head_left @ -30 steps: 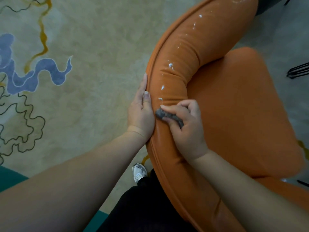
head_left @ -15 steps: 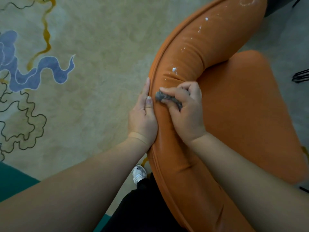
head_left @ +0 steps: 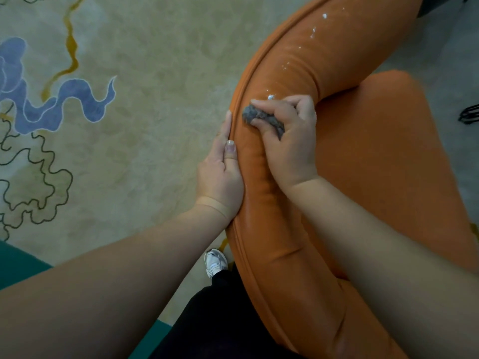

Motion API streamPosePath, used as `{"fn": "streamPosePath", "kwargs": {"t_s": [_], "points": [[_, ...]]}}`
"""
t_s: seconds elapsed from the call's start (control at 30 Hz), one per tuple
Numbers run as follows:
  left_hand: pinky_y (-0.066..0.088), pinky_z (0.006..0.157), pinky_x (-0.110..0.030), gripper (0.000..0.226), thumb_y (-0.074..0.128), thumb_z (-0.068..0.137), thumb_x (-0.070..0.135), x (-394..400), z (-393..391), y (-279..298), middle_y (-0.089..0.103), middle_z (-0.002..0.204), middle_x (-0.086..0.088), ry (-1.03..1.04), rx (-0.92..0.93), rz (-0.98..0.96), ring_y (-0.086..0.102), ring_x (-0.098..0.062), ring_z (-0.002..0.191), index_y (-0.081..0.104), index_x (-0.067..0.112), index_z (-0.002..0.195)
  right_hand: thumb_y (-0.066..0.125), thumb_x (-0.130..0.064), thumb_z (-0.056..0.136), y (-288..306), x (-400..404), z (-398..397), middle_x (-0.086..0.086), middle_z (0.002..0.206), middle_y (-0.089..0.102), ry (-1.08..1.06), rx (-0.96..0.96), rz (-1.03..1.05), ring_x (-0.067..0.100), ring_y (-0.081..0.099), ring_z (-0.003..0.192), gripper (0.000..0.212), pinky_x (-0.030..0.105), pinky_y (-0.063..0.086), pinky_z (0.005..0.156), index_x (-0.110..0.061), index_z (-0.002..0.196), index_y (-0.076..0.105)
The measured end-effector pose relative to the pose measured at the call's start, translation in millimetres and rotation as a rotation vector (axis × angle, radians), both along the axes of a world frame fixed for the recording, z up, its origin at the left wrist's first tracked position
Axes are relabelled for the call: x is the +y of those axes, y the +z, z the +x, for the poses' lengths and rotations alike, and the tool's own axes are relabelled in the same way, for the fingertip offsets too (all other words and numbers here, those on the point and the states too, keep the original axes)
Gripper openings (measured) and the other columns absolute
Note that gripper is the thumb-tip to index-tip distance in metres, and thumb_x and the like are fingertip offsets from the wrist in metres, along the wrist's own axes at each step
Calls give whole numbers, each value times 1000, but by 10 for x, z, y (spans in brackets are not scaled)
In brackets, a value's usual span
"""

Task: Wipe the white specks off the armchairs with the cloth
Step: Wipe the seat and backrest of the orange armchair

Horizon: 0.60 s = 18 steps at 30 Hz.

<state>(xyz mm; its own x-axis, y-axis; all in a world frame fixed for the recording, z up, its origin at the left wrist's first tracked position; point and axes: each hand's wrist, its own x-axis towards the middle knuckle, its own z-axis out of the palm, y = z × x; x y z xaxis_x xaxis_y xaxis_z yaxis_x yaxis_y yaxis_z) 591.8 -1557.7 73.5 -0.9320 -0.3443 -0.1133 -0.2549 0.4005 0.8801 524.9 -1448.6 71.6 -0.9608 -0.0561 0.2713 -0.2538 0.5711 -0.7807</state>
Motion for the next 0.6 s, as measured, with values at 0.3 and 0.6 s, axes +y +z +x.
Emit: {"fn": "streamPosePath", "kwargs": {"t_s": [0.3, 0.6], "points": [[27, 87, 4, 44, 36, 103, 21, -7, -173, 134, 45, 132, 18, 4, -110, 11, 43, -3, 123, 37, 32, 145, 65, -25, 84, -1, 89, 183, 6, 102, 48, 49, -15, -16, 27, 54, 95, 26, 41, 47, 90, -22, 110, 71], [29, 91, -11, 42, 37, 102, 21, 17, -699, 160, 50, 143, 2, 14, -156, -78, 45, -15, 127, 42, 31, 143, 63, -24, 86, -74, 101, 81, 9, 102, 46, -27, -18, -97, 30, 54, 96, 28, 47, 47, 91, -25, 113, 68]]}}
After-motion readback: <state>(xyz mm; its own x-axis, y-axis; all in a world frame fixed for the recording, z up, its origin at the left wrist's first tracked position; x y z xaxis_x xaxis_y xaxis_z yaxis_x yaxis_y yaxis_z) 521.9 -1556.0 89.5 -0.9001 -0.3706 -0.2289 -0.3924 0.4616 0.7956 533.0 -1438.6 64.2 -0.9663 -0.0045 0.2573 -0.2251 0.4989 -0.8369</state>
